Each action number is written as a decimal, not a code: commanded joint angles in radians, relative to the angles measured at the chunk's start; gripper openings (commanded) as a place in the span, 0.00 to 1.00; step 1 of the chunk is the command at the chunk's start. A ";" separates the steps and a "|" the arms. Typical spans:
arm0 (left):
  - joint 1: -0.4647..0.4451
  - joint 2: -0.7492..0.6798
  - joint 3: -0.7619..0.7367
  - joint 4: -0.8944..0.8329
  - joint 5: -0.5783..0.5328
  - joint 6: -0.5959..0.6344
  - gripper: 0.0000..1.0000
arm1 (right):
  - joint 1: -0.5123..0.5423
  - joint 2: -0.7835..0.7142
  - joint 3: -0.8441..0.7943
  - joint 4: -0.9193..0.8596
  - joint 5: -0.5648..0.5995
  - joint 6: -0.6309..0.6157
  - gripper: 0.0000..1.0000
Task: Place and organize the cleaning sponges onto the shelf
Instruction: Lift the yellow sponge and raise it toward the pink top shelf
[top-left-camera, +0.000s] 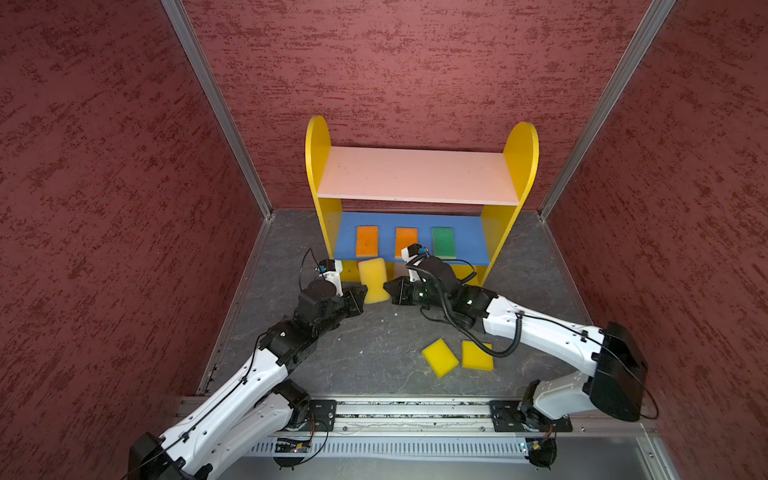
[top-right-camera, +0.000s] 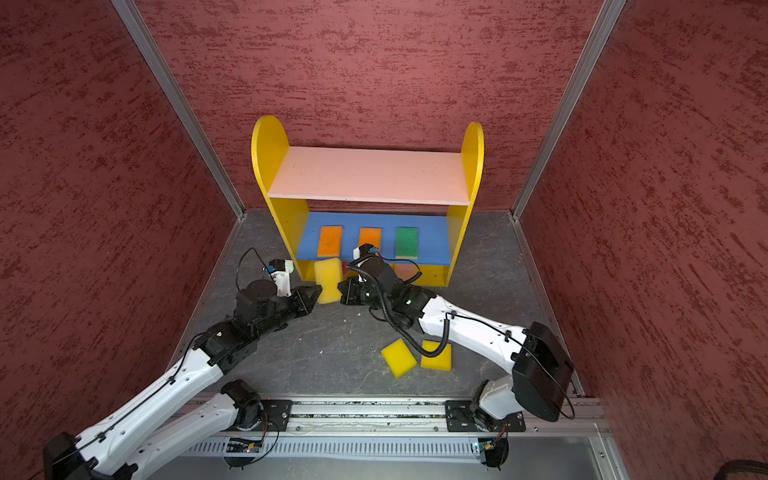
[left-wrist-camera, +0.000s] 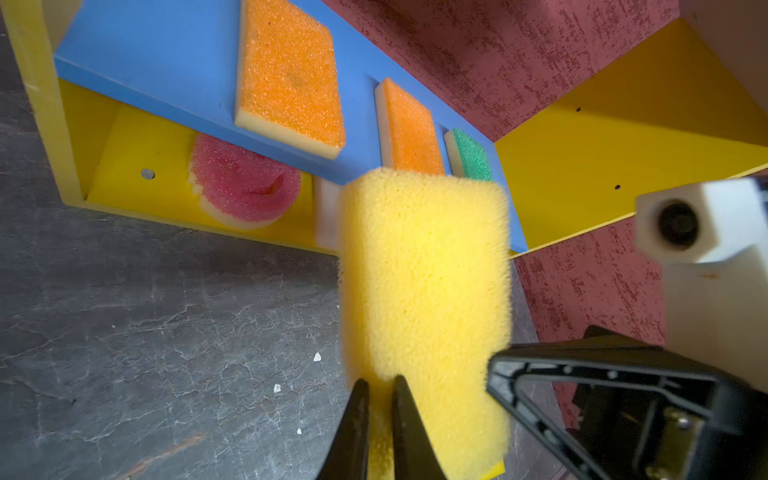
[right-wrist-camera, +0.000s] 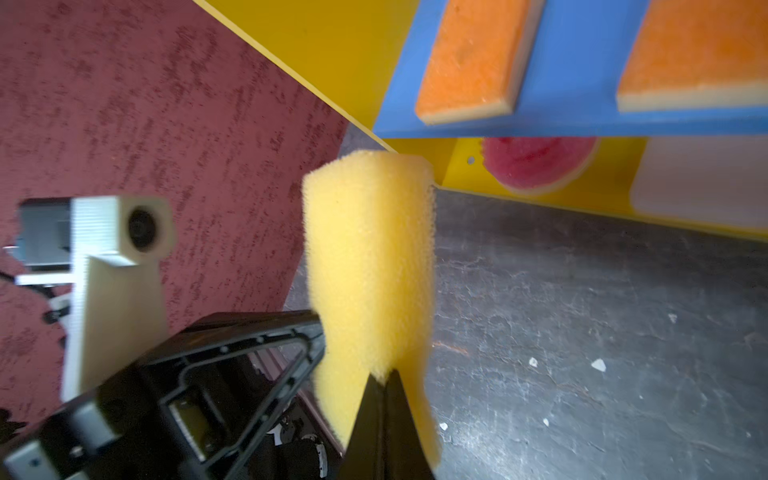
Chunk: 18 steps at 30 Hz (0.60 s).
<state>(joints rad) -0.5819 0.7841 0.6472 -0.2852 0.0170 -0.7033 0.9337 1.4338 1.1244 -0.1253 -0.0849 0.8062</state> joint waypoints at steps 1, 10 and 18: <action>-0.003 -0.016 0.072 -0.022 -0.011 0.038 0.12 | 0.011 -0.033 0.075 -0.017 0.027 -0.049 0.00; -0.003 -0.006 0.220 0.030 -0.026 0.090 0.00 | 0.019 -0.025 0.204 -0.066 0.046 -0.128 0.00; -0.004 0.034 0.345 0.063 -0.020 0.147 0.00 | 0.019 0.003 0.334 -0.083 0.055 -0.191 0.00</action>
<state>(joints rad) -0.5816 0.8021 0.9413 -0.2787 -0.0395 -0.6018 0.9409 1.4193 1.3968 -0.1993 -0.0292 0.6582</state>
